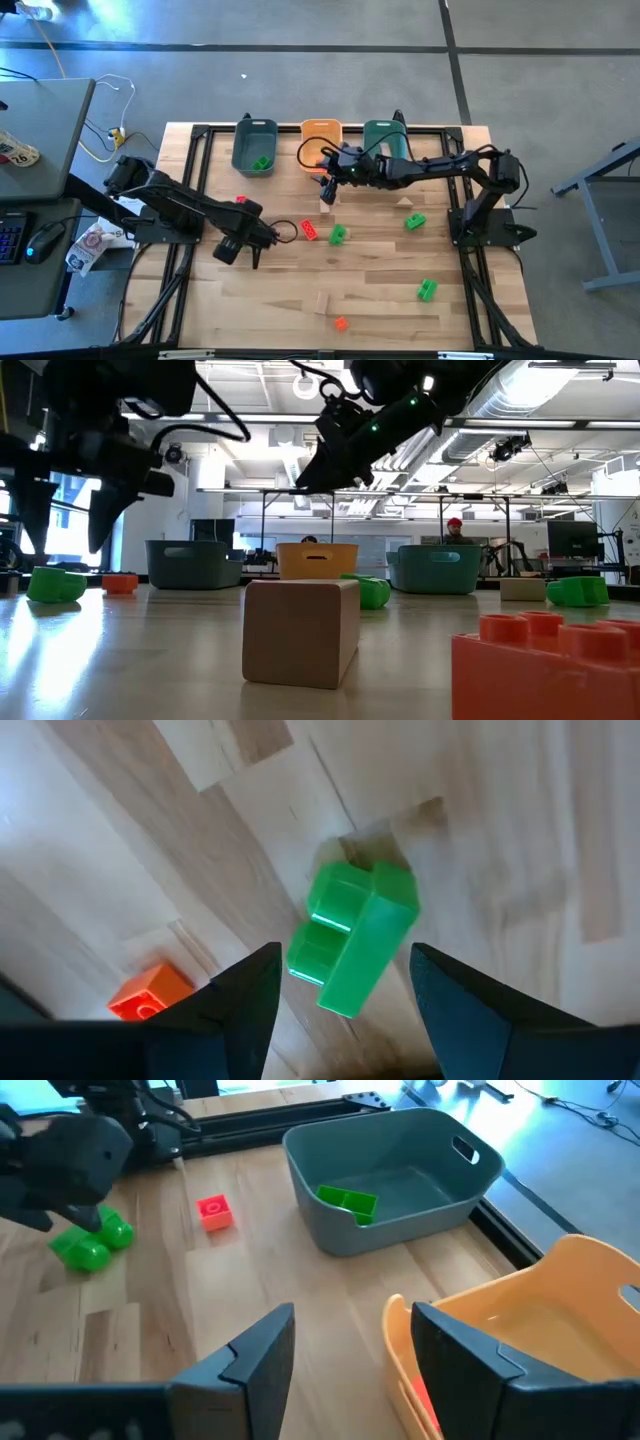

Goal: Sort & place blocks by color
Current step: Put the green game piece into the dark blue bin

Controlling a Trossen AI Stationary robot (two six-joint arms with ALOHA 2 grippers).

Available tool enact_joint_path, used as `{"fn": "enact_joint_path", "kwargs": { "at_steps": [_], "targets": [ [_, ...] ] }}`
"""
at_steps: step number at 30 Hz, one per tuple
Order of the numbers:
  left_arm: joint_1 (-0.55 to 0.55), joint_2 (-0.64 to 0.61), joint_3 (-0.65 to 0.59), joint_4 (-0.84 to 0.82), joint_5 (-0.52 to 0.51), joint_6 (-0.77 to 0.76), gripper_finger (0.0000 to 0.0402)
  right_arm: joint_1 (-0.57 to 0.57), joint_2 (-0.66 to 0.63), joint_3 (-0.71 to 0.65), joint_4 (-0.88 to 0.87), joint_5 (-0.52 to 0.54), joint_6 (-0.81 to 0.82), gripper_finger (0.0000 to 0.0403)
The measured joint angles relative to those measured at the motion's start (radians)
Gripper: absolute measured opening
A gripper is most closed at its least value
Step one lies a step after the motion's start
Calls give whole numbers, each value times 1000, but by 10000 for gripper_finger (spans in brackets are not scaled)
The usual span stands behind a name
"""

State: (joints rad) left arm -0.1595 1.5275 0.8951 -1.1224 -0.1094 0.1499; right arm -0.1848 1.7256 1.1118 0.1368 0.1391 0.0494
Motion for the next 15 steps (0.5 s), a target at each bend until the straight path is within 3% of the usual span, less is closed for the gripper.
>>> {"fn": "enact_joint_path", "kwargs": {
  "at_steps": [15],
  "targets": [
    [-1, 188, 0, -5, -7, -17, 209, 23, 0, 0, 1, 9, -4, 188]
  ]
}}
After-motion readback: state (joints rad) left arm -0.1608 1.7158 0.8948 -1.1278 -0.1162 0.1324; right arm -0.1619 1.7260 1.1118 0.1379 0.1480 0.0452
